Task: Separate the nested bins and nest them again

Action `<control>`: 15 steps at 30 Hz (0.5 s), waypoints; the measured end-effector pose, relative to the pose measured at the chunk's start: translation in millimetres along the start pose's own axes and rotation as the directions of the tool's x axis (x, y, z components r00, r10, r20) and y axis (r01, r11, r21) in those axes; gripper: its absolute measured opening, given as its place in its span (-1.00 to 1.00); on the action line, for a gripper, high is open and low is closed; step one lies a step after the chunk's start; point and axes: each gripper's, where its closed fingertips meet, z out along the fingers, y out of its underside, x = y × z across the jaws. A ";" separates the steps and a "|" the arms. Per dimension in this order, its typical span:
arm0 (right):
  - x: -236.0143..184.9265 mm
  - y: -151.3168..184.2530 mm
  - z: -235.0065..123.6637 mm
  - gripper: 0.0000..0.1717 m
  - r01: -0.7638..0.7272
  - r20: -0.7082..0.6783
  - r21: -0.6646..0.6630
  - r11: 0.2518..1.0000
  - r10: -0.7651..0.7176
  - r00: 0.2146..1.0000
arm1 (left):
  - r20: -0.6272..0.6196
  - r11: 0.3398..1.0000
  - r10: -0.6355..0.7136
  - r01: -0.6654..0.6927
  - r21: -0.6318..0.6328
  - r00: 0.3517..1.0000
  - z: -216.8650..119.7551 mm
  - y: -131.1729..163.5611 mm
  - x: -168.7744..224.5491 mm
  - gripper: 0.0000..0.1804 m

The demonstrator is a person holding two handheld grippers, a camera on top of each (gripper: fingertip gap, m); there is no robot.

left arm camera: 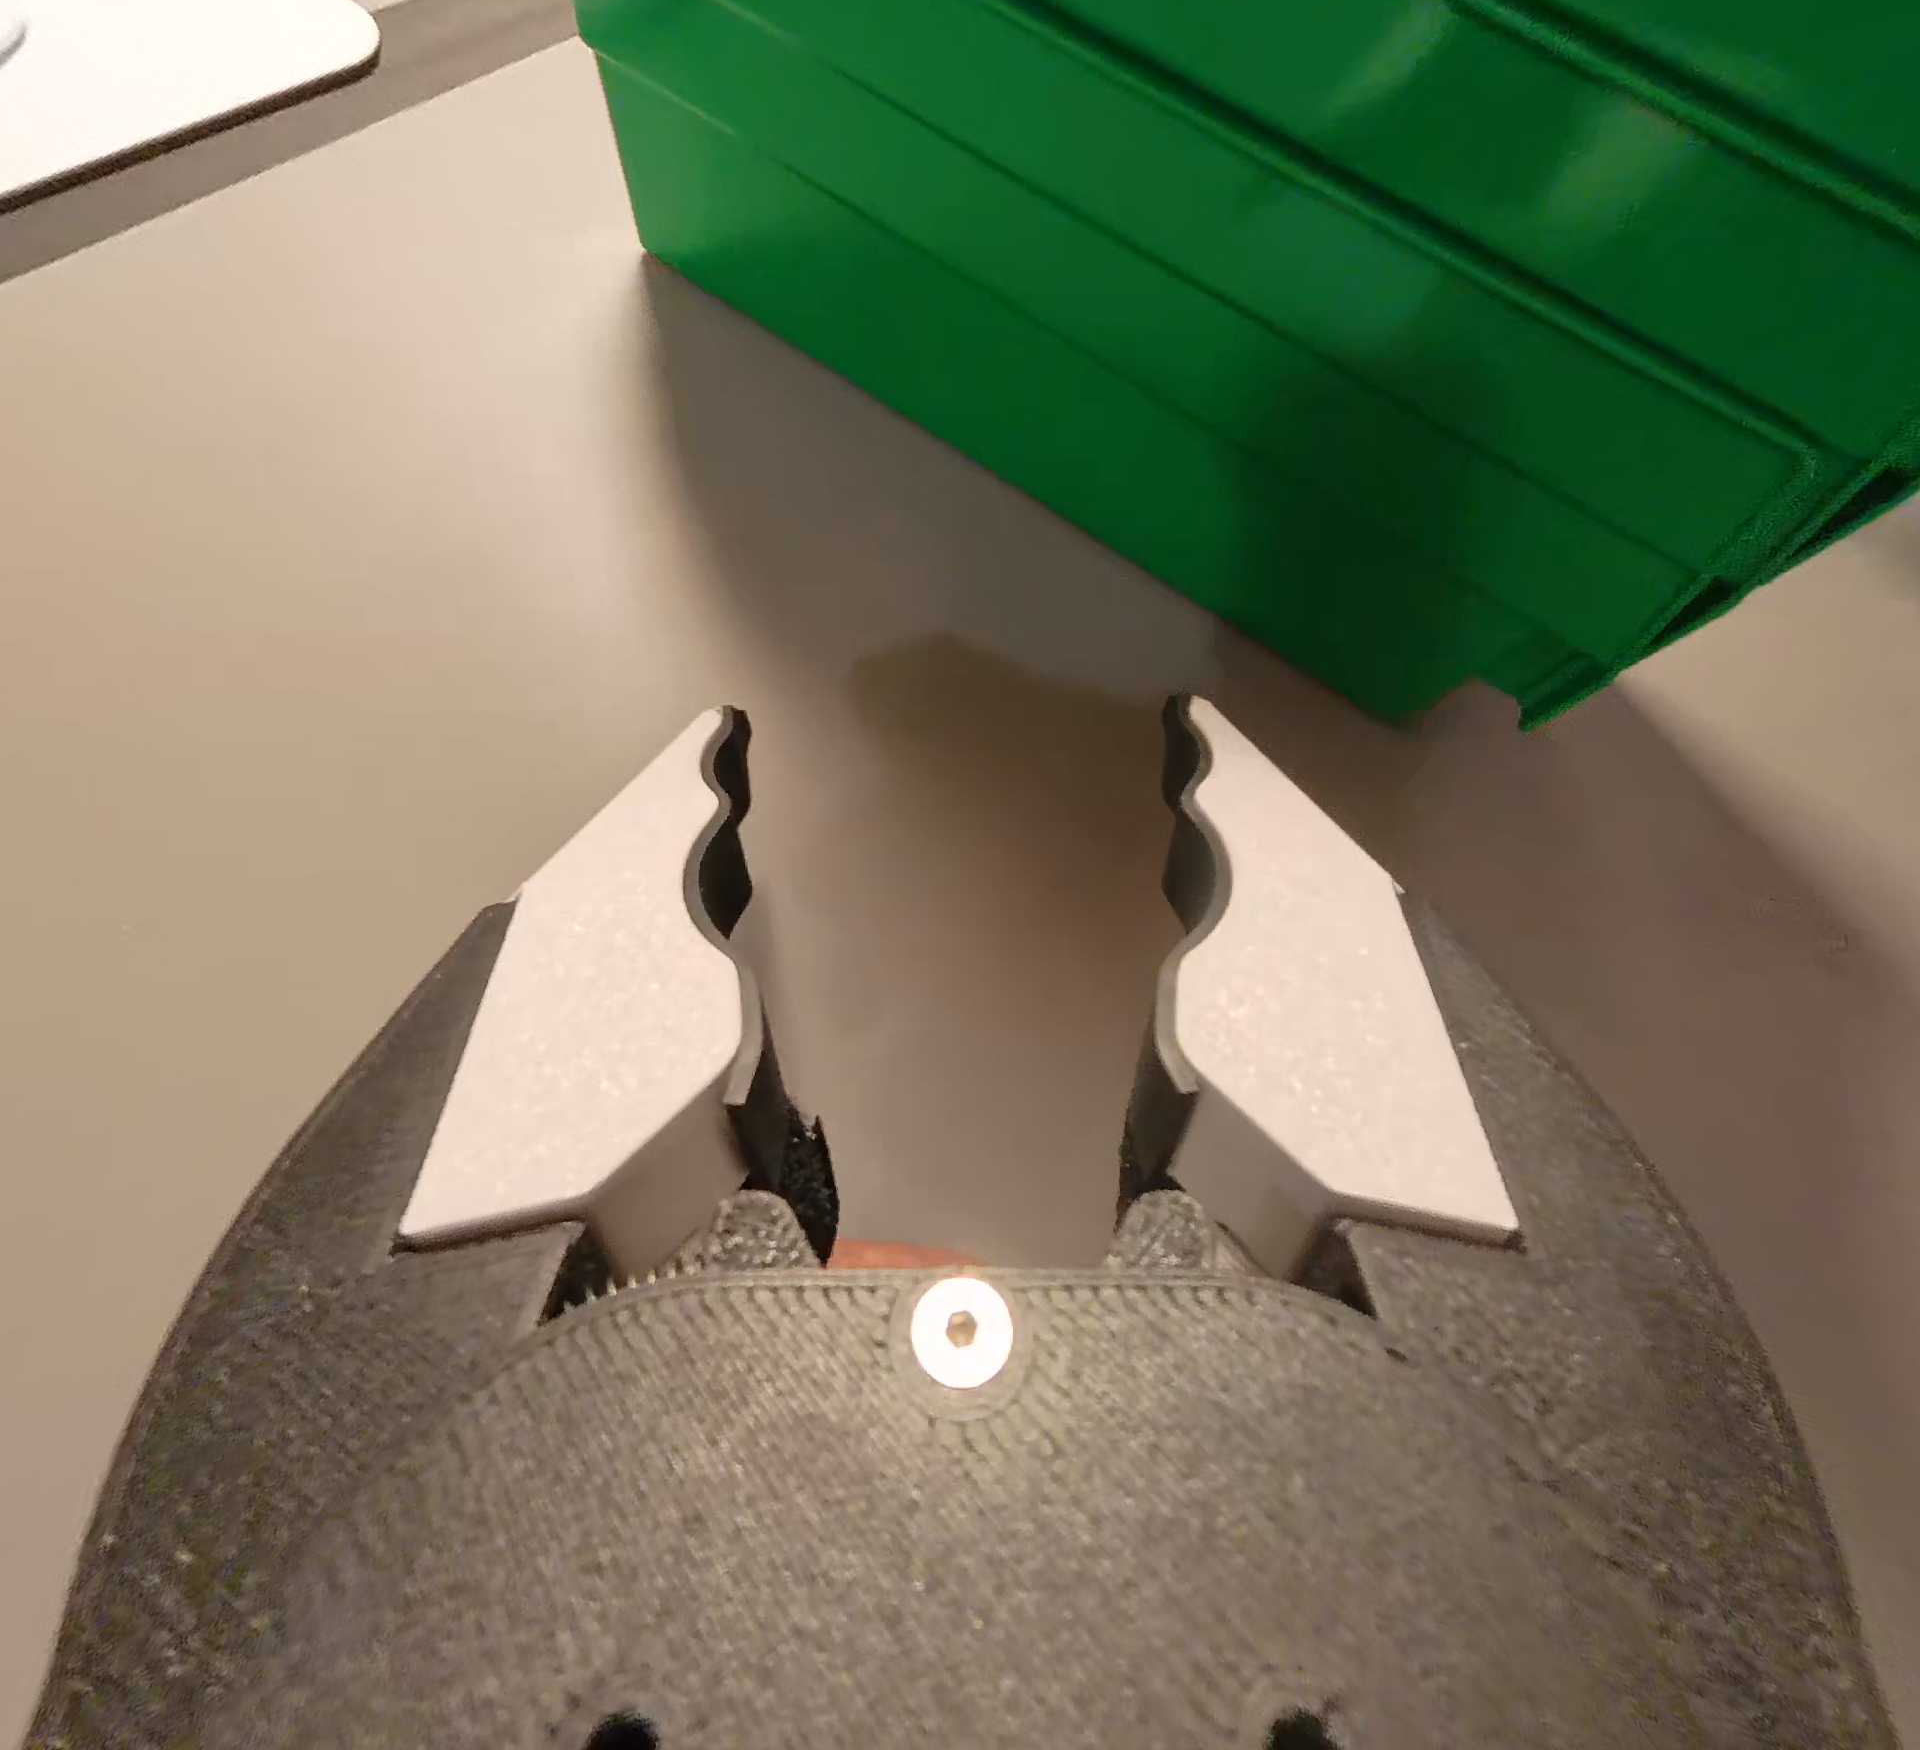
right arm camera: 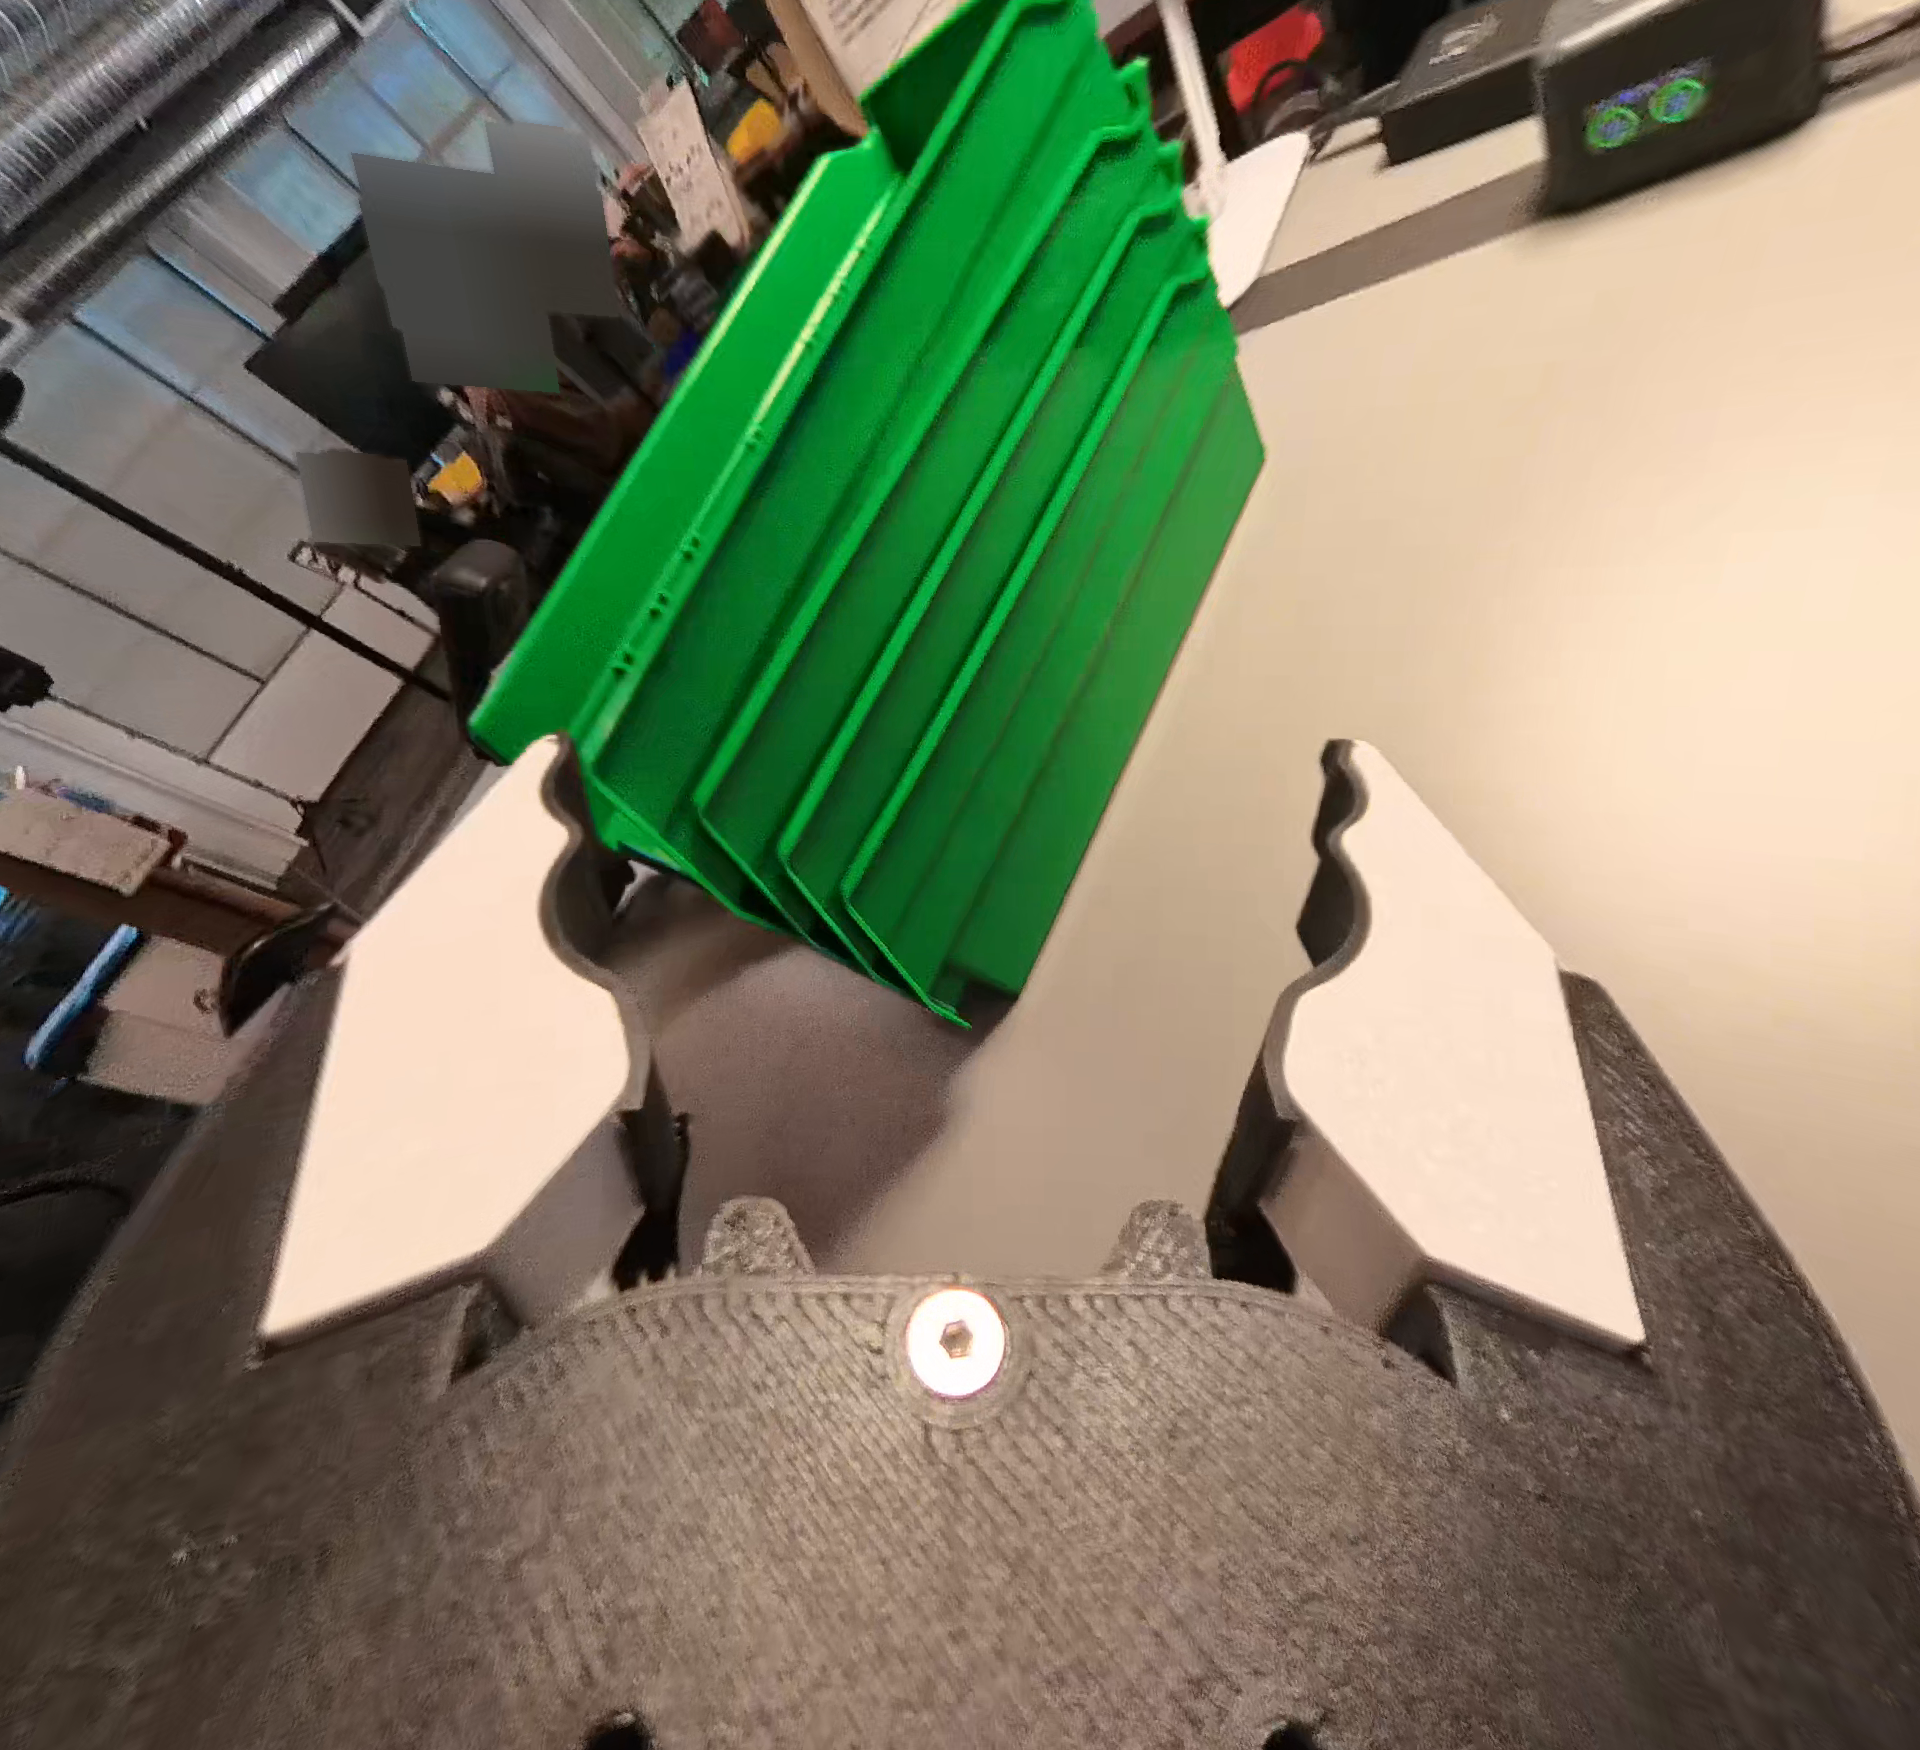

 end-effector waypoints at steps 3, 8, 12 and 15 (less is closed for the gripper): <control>-26.9 -22.3 28.0 0.78 0.082 -0.026 -0.127 0.988 -0.086 0.996 | 0.014 0.999 0.037 -0.037 -0.012 0.999 1.0 2.1 3.6 -0.12; -51.5 -42.7 77.1 0.84 0.208 -0.108 -0.369 0.906 -0.264 0.958 | 0.003 1.000 0.009 -0.009 -0.001 1.000 -2.2 2.3 4.0 -0.13; -52.7 -47.8 104.7 0.84 0.221 -0.182 -0.510 0.831 -0.355 0.917 | -0.020 0.999 -0.049 0.050 0.020 0.999 -5.4 0.4 1.2 -0.14; -48.9 -50.6 116.9 0.84 0.217 -0.239 -0.597 0.772 -0.430 0.871 | -0.023 0.997 -0.069 0.069 0.024 0.997 -6.5 0.4 -0.1 -0.15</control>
